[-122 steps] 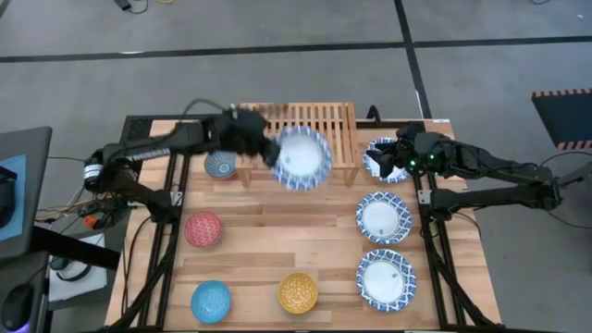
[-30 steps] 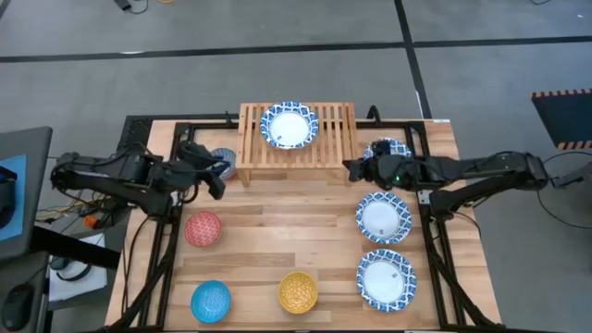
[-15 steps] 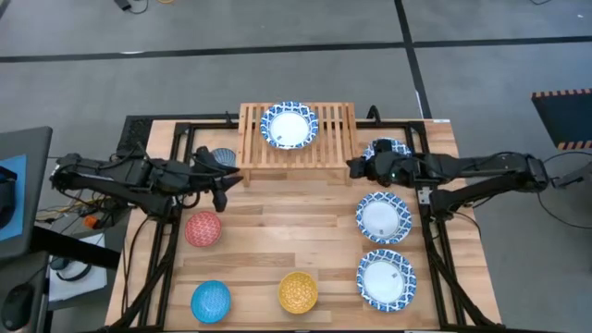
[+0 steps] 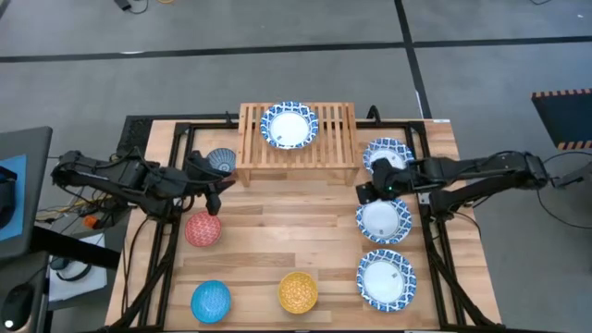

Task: Place and stack bowls onto a shelf
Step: Put the white bowl on the shelf

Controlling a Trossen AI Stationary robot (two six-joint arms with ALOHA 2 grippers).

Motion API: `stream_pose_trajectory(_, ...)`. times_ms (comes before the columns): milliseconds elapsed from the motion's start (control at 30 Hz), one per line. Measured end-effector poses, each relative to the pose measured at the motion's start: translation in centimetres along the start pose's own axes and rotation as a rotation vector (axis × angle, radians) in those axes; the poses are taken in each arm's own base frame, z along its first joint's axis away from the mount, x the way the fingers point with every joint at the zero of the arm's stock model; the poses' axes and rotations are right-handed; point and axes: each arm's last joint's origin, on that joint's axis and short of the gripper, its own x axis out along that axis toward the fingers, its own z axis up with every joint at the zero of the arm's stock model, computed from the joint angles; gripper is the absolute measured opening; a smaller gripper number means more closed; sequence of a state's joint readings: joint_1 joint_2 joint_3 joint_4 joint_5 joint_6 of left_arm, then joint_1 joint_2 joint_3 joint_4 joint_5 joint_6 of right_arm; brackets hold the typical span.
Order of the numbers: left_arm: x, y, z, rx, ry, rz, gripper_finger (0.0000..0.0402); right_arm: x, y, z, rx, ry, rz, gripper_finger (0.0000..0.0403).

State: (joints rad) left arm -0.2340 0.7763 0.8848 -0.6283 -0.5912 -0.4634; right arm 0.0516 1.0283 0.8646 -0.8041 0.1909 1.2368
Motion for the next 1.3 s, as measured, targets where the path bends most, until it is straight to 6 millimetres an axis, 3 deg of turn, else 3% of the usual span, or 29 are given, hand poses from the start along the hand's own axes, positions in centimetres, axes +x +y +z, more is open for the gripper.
stream_pose_trajectory(400,0.0,-0.1,-0.1,0.041,-0.002,0.018,0.0114,-0.3,-1.4,-1.4,0.021,0.089,-0.152,0.0095)
stream_pose_trajectory(600,1.1,0.1,-1.5,0.076,0.008,0.070,0.0114,-0.4,-1.6,-1.6,0.012,0.169,-0.166,0.0139)
stream_pose_trajectory(767,2.3,0.0,-2.7,-0.028,-0.027,0.061,0.0114,-0.8,-3.1,-2.1,0.067,0.231,-0.322,0.0182)
stream_pose_trajectory(933,3.1,-0.1,-3.4,-0.090,-0.079,0.056,0.0114,-1.3,-4.3,-2.1,0.087,0.252,-0.456,0.0198)
stream_pose_trajectory(1067,3.4,0.1,-3.4,-0.095,-0.086,0.067,0.0114,-0.3,-2.6,-0.5,0.100,0.161,-0.232,0.0198)
stream_pose_trajectory(1300,3.7,0.8,-2.9,-0.142,-0.114,0.105,0.0114,0.1,0.7,5.3,0.139,-0.205,0.227,0.0178)
